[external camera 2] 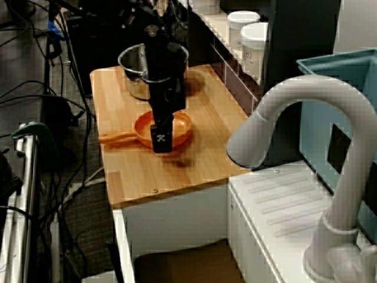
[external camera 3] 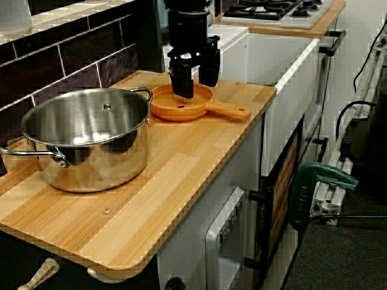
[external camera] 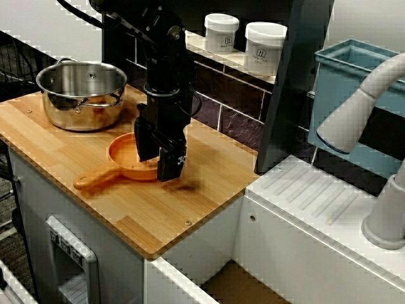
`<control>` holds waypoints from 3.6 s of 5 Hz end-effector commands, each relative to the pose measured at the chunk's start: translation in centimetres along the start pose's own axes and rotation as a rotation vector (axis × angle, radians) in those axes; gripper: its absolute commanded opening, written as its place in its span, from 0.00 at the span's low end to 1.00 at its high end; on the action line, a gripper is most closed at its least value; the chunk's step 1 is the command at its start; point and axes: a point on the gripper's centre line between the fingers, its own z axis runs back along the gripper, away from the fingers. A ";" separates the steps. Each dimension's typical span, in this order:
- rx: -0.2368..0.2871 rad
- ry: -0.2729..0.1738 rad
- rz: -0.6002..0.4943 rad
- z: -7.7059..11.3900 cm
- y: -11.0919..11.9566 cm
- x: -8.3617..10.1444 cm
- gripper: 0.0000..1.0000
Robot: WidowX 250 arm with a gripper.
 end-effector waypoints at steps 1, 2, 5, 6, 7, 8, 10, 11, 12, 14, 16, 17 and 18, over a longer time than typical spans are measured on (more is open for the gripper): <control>0.011 -0.035 0.024 0.2 0.3 -0.2 0.00; 0.013 -0.042 0.038 0.2 0.4 -0.3 0.00; -0.021 -0.075 0.057 3.1 1.5 -0.6 0.00; -0.040 -0.103 0.052 5.3 1.5 -0.9 0.00; -0.060 -0.131 0.048 7.3 1.4 -1.3 0.00; -0.081 -0.158 0.028 9.1 1.1 -1.6 0.00; -0.148 -0.175 -0.017 11.6 -0.1 -2.1 0.00; -0.286 -0.159 -0.102 12.3 -0.3 -2.2 0.00; -0.354 -0.139 -0.161 12.8 -0.1 -2.0 0.00; -0.461 -0.120 -0.231 13.4 0.5 -1.7 0.00; -0.441 -0.120 -0.277 14.2 0.5 -1.4 0.00; -0.347 -0.109 -0.317 14.2 0.2 -1.3 0.00; -0.224 -0.074 -0.418 13.7 -0.4 -1.4 0.00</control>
